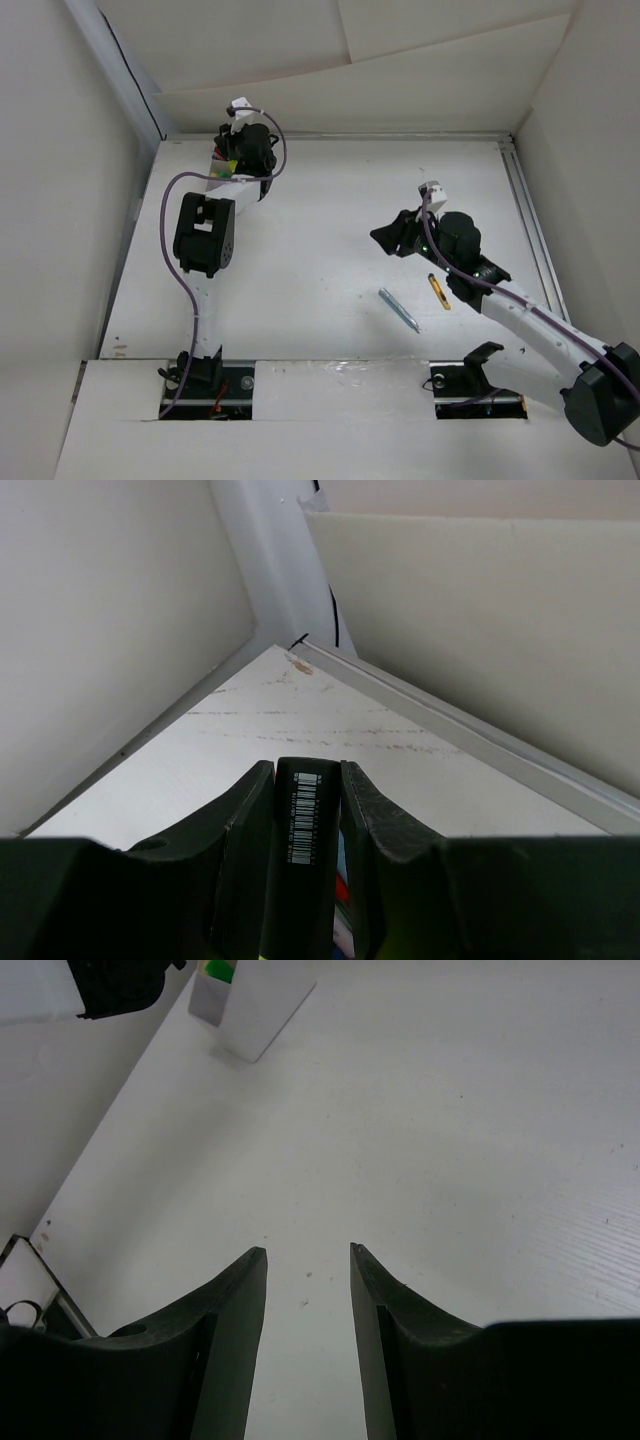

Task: Sort the stationery into containers
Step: Place the stationery into the container

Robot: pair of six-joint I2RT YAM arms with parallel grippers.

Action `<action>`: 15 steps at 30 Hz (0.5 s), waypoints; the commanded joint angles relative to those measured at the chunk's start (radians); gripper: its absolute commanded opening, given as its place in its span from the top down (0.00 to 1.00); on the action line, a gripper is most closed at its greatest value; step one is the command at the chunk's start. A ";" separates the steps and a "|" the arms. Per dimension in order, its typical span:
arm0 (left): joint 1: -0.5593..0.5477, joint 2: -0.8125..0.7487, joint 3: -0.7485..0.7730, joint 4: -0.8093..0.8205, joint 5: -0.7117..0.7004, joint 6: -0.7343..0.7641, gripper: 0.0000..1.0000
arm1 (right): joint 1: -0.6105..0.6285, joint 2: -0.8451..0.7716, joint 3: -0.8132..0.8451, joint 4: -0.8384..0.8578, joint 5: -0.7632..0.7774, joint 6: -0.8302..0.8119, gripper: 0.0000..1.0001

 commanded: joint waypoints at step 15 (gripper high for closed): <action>0.002 -0.026 -0.046 0.109 -0.051 0.026 0.88 | 0.018 -0.021 -0.006 0.068 -0.022 -0.019 0.55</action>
